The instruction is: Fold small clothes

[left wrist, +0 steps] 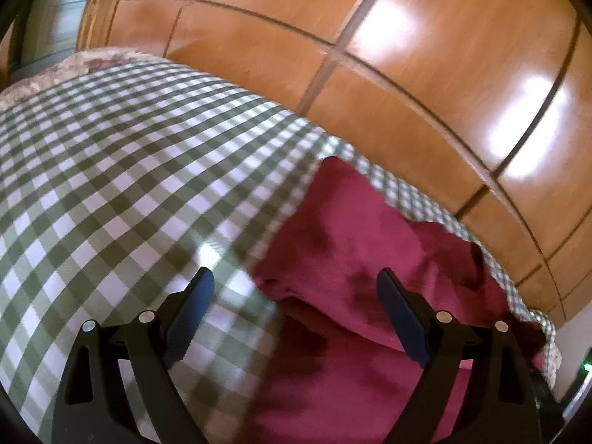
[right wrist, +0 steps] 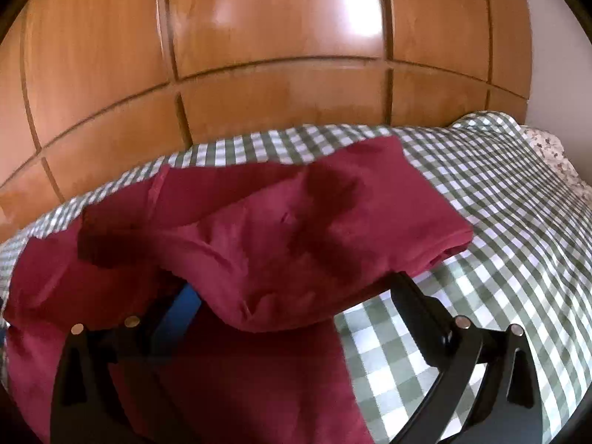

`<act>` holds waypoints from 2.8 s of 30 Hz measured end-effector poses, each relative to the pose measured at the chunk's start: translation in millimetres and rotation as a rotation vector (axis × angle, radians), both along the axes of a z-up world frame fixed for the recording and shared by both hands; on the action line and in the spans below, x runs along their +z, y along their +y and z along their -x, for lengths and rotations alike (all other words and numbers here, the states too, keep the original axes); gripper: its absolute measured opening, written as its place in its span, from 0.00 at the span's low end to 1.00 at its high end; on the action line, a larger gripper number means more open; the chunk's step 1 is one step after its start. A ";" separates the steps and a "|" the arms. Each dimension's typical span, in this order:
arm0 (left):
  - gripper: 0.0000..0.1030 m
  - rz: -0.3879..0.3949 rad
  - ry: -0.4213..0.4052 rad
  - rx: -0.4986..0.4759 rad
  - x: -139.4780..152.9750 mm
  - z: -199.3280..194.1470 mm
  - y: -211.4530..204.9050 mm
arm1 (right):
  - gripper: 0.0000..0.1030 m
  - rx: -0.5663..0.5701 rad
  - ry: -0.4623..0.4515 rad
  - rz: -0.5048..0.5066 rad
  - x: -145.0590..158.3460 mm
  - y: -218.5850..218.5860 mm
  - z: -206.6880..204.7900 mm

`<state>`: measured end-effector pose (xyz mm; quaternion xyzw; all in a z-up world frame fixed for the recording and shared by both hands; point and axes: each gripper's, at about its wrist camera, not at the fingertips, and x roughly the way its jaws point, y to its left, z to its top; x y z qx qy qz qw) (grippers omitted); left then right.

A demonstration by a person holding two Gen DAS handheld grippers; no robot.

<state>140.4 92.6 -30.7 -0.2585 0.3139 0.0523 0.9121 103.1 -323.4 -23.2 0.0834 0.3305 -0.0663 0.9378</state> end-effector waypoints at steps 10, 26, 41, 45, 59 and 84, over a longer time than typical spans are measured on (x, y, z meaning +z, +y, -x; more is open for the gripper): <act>0.86 0.017 0.013 -0.366 48.7 -23.1 -118.2 | 0.98 0.025 0.030 -0.025 -6.1 1.8 -7.5; 0.65 0.293 0.377 -0.622 9.0 -111.5 -258.0 | 0.98 0.048 0.026 -0.058 -7.5 0.1 -7.7; 0.07 0.217 0.206 -0.519 48.7 -123.9 -204.7 | 0.98 0.029 0.008 -0.078 -7.3 -3.3 -4.1; 0.07 0.229 0.218 -0.424 43.0 -126.7 -162.4 | 0.98 -0.025 -0.026 -0.087 -4.5 -9.6 3.0; 0.07 0.302 0.296 -0.389 -9.7 -113.1 -111.4 | 0.98 -0.261 -0.004 -0.213 -12.6 -53.1 15.6; 0.15 0.094 0.094 -0.469 -28.3 -82.2 -85.2 | 0.98 -0.368 0.143 -0.128 -25.8 -73.4 -10.4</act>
